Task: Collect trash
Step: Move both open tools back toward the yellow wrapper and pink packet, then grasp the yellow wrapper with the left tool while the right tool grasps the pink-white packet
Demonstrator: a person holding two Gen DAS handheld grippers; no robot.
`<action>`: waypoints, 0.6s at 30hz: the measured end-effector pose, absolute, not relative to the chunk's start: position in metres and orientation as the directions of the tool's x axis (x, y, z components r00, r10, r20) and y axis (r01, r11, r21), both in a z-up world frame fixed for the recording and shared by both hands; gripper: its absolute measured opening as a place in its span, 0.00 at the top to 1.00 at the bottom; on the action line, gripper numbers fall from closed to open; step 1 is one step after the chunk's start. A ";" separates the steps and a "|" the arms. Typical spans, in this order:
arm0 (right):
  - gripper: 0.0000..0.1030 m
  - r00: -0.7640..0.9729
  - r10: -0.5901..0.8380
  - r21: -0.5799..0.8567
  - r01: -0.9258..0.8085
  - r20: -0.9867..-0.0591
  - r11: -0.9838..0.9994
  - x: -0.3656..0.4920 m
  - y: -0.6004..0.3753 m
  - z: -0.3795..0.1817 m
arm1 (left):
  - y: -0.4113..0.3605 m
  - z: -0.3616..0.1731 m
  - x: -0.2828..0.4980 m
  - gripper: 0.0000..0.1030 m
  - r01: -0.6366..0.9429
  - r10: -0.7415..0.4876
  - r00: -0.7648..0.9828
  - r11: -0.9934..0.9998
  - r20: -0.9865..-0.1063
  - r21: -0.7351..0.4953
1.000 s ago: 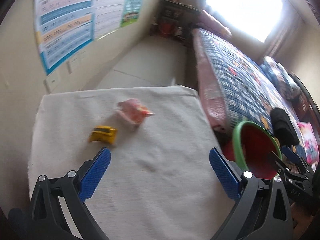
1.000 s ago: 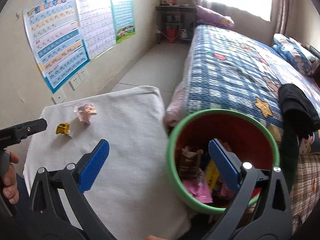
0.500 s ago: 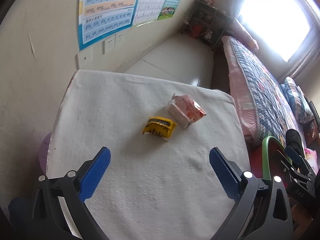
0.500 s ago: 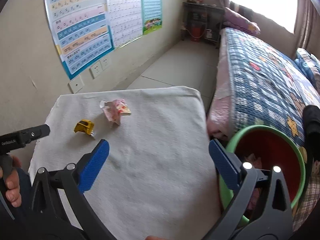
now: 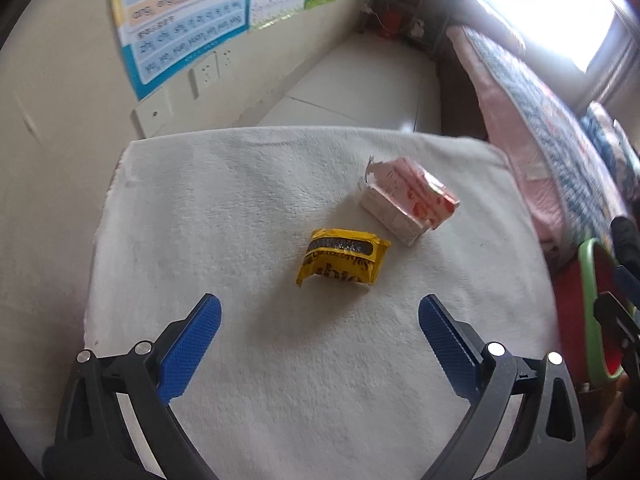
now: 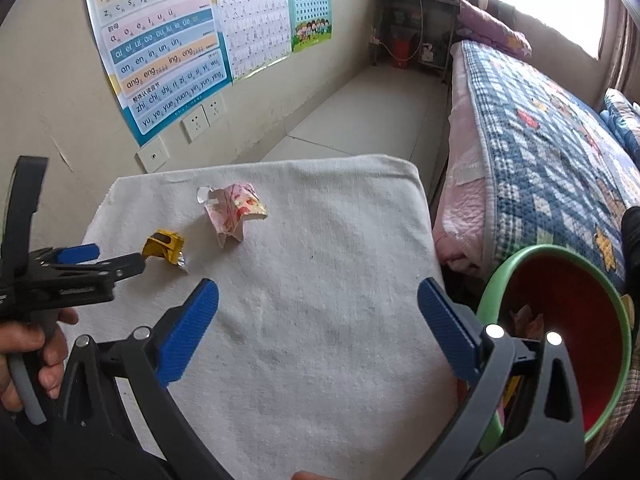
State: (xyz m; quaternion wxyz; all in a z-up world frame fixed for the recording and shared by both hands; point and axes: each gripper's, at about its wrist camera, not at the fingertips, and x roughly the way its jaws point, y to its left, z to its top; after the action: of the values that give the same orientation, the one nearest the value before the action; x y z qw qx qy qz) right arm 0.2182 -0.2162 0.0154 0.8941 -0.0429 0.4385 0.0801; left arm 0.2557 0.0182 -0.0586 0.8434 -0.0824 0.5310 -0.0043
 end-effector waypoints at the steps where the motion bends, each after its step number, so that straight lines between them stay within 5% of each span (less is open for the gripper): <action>1: 0.05 0.597 0.106 -0.005 -0.180 -0.796 0.984 0.219 -0.216 0.012 | 0.017 -0.061 0.259 0.08 -0.076 -0.094 0.431 0.987 -0.898 -0.139; 14: 0.05 0.563 0.101 -0.004 -0.182 -0.821 0.983 0.238 -0.213 -0.008 | 0.008 -0.090 0.289 0.10 -0.037 -0.061 0.387 0.996 -0.920 -0.082; 18: 0.05 0.558 0.105 -0.005 -0.191 -0.823 0.982 0.246 -0.205 -0.014 | 0.013 -0.093 0.291 0.29 -0.034 -0.086 0.383 0.994 -0.920 -0.107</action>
State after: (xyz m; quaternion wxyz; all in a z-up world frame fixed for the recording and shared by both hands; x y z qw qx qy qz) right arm 0.2458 -0.2050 -0.0142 0.8813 -0.0467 0.4627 0.0840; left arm 0.2906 0.0131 -0.0931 0.8299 -0.0541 0.5551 -0.0155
